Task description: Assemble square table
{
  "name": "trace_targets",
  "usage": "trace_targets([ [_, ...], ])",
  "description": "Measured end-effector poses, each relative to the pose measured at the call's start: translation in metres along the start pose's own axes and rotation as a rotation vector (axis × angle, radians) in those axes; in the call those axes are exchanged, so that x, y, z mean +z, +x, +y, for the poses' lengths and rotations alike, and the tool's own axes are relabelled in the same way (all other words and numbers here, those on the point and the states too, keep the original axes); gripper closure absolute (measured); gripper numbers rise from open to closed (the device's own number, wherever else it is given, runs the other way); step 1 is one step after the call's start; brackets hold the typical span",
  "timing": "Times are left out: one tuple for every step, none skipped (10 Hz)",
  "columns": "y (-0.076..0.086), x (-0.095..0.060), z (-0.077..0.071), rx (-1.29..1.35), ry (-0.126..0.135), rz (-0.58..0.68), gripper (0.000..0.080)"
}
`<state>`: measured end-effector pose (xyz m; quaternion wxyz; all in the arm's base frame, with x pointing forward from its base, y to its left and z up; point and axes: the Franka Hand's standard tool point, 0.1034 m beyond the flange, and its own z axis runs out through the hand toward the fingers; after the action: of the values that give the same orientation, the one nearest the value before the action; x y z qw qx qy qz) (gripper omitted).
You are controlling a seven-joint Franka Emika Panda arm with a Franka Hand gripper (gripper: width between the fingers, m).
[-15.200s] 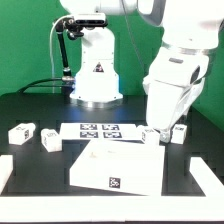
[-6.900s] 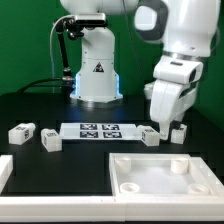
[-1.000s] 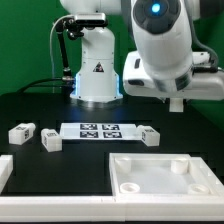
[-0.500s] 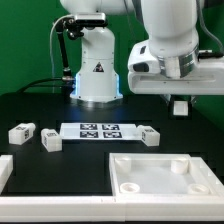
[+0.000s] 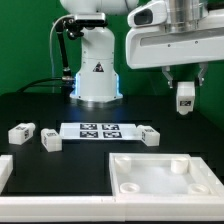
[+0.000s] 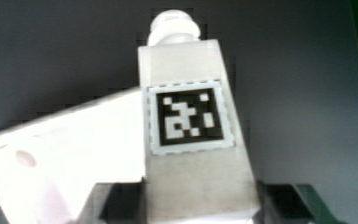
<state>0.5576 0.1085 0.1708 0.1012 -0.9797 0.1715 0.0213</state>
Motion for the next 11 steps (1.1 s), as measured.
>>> trace_targets([
  [-0.002,0.0,-0.002,-0.005,0.005,0.033,0.0508],
  [0.005,0.001,-0.005,-0.011,0.021,0.118,0.0508],
  [0.012,0.011,-0.005,-0.046,0.02,0.202,0.0508],
  [0.022,0.007,-0.008,-0.074,0.018,0.245,0.0508],
  [0.03,-0.009,-0.019,-0.095,0.027,0.307,0.0508],
  [0.031,-0.021,-0.034,-0.109,0.045,0.375,0.0508],
  [0.028,-0.016,-0.036,-0.118,0.075,0.446,0.0508],
  [0.023,-0.009,-0.032,-0.119,0.068,0.434,0.0508],
  [0.024,-0.011,-0.034,-0.123,0.069,0.437,0.0508],
  [0.024,-0.01,-0.034,-0.127,0.068,0.436,0.0508],
  [0.026,-0.01,-0.031,-0.162,0.056,0.437,0.0508],
])
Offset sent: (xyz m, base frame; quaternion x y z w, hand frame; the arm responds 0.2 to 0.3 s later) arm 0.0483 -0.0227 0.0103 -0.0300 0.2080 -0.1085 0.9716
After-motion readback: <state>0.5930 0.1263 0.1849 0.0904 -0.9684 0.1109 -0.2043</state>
